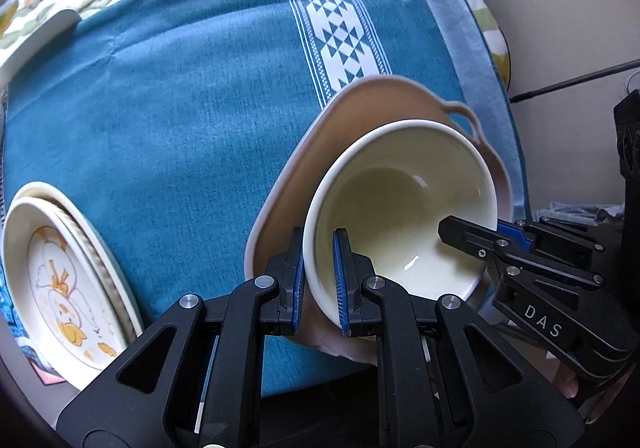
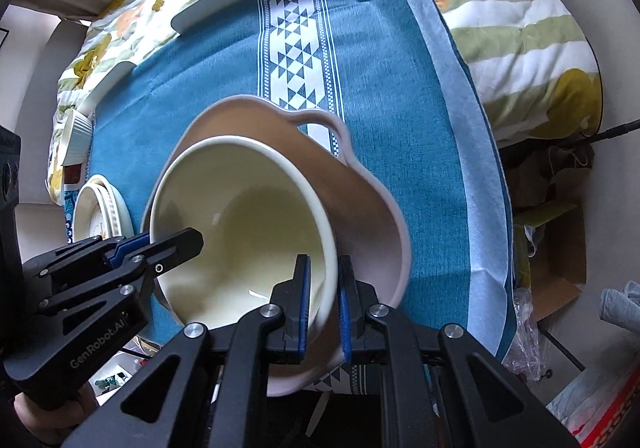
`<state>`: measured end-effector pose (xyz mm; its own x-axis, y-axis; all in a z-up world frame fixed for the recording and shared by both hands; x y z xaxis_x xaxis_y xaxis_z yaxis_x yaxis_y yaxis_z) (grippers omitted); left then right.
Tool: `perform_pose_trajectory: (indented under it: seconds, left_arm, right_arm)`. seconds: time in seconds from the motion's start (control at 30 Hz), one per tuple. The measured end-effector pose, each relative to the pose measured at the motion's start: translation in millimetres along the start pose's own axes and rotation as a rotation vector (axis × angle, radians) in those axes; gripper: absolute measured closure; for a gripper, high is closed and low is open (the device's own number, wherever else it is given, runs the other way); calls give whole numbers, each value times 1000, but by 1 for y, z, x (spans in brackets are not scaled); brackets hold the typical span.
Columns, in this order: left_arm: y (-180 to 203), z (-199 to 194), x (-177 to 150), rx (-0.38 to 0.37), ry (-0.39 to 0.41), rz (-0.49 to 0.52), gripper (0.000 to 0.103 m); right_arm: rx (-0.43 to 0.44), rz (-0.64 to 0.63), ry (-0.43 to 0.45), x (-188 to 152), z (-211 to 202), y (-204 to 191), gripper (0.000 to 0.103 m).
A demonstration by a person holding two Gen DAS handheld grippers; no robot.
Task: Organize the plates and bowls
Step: 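Carry the cream bowl and lower it into the pink bowl, then open both grippers to release the cream bowl and withdraw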
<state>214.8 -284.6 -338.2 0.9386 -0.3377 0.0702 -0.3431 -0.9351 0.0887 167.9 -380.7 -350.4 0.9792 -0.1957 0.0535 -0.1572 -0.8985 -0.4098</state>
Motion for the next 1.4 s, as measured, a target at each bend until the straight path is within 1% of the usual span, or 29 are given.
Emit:
perform_pose_trajectory:
  seconds: [0.07,0.3,0.43,0.6,0.77,0.9,1.0,1.03,1.07,1.13,1.17,1.2,1.23,1.27,1.3,1.33,1.37,1.4]
  left_arm:
    - [0,3,0,11,-2,8,92]
    - [4,4,0,6,-9,11,92]
    - [3,-3,1,-1,-5,-5,92]
    - [2,-11,4,21,9,9,90]
    - [5,-25,1,26,28,5,90]
    - [4,-48,-3,18,76,0,90]
    - [2,-77,-4,11,152,-14,90]
    - [1,-91,-5,12,191,-25,90]
    - [-2,-101,-6,14,216,-33,85]
    - [-9,-128,-10,23,291,-65,59]
    - [-14,-139,-12,31,324,-83,26]
    - [-22,-154,-16,46,376,-111,4]
    - [-32,-170,-20,63,431,-143,0]
    - [-39,-180,-24,72,463,-165,0]
    - [-49,-191,-29,83,492,-193,0]
    - [-62,-200,-34,97,511,-224,0]
    - [-73,-207,-40,108,529,-253,0]
    - [-85,-214,-45,123,549,-285,0]
  right_arm:
    - [1,2,0,-1,1,1,91]
    - [0,0,4,0,1,2,91]
    - [13,9,10,1,-6,2,91]
    - [7,-7,24,5,-16,-2,91]
    - [5,-6,36,3,-23,-1,91]
    - [8,-24,78,-1,-45,-5,91]
    - [23,-50,119,-2,-64,-16,91]
    - [28,-67,142,-1,-75,-22,91]
    - [33,-83,160,1,-81,-28,91]
    - [48,-127,201,3,-98,-42,91]
    - [59,-152,229,5,-107,-50,91]
    - [70,-180,259,6,-115,-59,91]
    - [77,-211,284,7,-123,-69,89]
    - [84,-237,299,8,-128,-76,77]
    - [97,-265,309,9,-133,-86,50]
    - [114,-292,317,11,-137,-96,33]
    - [131,-313,325,14,-139,-104,4]
    - [149,-344,339,17,-142,-116,1]
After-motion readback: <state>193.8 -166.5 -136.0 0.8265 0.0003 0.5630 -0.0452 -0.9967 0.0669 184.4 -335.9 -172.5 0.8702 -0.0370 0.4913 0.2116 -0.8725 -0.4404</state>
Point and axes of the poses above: each gripper's, at about its wrist camera, not at the fingertips, and z roughly the way its jaws point, y to its right, x to its top, the point moved 9 cm from there along z, roughly the way its jaws point, and after that the axes turned 7 degrees about x, right-handed, at the moved point
